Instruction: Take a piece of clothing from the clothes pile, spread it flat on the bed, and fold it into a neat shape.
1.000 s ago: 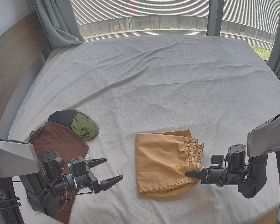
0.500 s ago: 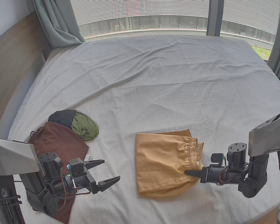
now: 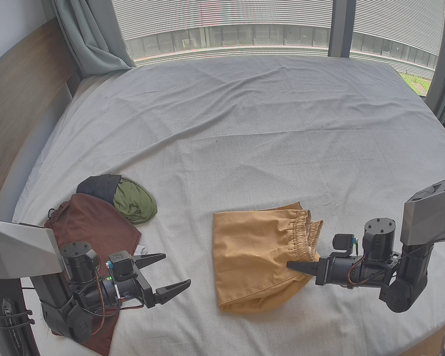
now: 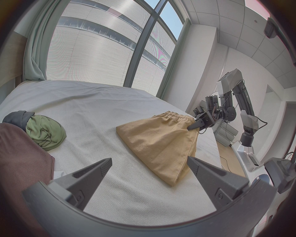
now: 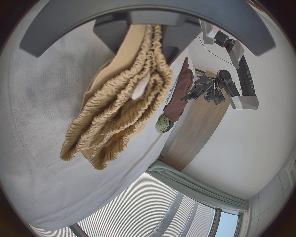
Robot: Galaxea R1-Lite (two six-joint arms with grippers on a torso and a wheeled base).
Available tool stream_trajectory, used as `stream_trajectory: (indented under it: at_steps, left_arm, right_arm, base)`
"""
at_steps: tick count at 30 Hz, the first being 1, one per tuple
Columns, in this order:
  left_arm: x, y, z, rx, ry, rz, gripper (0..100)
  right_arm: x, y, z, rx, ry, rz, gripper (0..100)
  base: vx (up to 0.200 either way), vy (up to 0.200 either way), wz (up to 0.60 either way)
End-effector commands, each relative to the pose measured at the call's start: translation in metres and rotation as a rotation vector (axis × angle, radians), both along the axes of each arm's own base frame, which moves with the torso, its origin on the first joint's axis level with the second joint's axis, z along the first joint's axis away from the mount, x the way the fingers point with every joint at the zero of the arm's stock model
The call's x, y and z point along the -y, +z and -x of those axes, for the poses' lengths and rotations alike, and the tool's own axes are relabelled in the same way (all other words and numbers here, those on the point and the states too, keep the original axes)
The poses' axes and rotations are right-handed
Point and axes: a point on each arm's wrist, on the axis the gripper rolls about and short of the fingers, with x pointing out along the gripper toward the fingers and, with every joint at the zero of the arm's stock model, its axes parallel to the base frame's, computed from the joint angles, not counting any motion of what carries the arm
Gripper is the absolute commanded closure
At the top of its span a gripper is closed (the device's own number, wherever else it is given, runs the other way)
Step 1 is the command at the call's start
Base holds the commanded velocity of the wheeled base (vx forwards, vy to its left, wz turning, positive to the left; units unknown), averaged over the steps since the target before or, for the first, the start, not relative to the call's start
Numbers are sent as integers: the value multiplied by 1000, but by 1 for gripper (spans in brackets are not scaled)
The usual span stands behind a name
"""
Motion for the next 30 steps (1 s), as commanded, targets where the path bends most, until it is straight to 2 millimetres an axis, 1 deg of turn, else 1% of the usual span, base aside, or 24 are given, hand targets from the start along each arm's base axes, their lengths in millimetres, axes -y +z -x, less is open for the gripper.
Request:
stream_trajectory:
  at_steps: [1, 9, 22, 30]
  left_arm:
    - [0, 0, 0, 0, 1, 0, 0]
    - [0, 0, 1, 1, -1, -1, 0]
    - [0, 0, 2, -2, -2, -5, 0]
    - [0, 0, 3, -3, -3, -5, 0]
  right_arm:
    - [-2, 7, 0, 24, 6, -10, 100]
    - [-4, 23, 1, 70, 15, -32, 100]
    - [-8, 44, -9, 162, 14, -74, 100]
    - [-10, 52, -13, 197, 18, -87, 100]
  base:
    - [0, 0, 0]
    - [0, 0, 0]
    - [0, 0, 0]
    - [0, 0, 0]
